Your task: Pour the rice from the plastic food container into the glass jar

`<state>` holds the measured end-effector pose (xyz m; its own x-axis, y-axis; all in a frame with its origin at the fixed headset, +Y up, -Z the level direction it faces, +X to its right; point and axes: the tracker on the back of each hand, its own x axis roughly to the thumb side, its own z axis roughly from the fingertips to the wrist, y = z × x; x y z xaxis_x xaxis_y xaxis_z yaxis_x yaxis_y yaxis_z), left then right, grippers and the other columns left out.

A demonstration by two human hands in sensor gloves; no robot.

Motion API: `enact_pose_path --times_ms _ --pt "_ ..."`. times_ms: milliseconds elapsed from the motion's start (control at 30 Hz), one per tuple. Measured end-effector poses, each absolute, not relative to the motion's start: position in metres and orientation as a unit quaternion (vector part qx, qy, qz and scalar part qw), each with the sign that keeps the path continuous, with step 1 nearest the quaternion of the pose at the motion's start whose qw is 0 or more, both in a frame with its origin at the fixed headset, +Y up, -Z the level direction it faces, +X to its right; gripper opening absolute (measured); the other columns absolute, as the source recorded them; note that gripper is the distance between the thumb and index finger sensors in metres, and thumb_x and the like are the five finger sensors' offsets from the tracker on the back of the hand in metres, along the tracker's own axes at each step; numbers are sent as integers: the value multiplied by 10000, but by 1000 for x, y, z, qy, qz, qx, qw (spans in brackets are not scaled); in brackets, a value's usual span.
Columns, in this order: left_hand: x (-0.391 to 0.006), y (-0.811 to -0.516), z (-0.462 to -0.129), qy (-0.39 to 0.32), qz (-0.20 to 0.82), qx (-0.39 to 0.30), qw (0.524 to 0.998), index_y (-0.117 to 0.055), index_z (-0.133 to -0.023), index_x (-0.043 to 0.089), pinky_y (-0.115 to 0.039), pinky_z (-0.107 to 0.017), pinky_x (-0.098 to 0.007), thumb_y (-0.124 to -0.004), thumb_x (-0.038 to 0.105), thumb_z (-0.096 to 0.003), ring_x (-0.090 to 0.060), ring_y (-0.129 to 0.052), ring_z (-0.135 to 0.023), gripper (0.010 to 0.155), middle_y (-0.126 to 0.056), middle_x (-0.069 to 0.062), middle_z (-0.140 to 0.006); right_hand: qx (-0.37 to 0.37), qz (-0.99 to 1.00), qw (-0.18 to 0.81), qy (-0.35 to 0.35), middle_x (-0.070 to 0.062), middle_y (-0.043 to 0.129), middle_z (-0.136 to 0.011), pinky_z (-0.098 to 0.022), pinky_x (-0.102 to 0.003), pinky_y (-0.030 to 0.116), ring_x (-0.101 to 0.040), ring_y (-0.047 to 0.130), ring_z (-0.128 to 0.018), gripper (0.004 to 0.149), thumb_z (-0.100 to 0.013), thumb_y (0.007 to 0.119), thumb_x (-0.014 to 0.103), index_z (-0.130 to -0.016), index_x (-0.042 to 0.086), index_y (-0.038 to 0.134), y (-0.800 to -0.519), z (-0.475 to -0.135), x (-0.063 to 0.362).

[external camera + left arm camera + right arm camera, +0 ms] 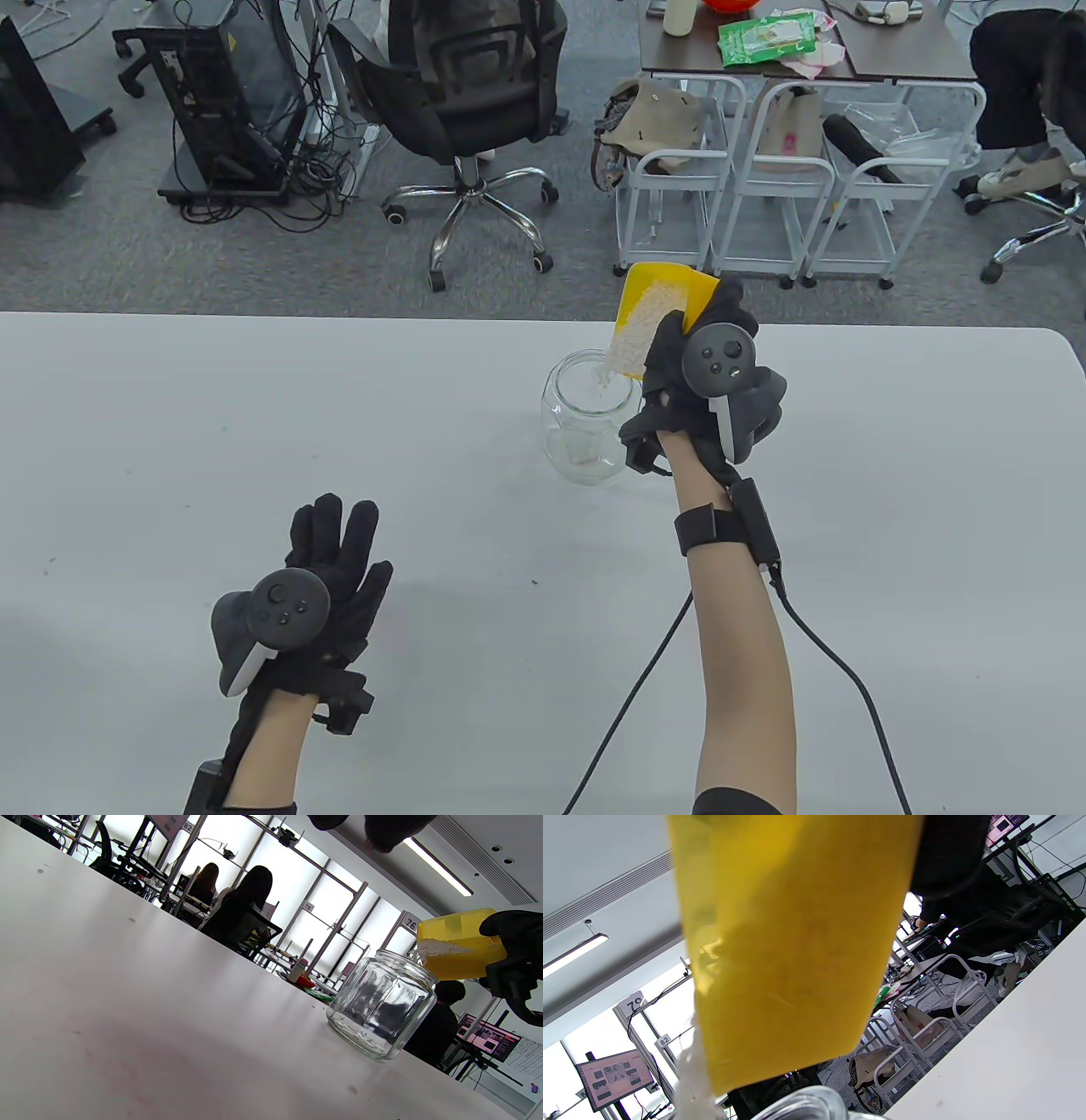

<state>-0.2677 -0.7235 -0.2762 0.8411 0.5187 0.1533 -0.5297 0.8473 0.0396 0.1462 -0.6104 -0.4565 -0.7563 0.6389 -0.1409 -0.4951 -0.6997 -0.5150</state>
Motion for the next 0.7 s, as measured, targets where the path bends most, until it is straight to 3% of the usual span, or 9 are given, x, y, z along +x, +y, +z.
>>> enact_pose_path --times_ms 700 --pt "-267 -723 -276 -71 272 41 959 -341 -1179 347 -394 -765 -661 -534 534 -573 -459 -192 -1120 663 -187 -155 -1259 -148 917 280 -244 -287 382 -1024 -449 -473 799 -404 804 -692 708 -661 565 437 -1126 101 151 -606 -458 140"
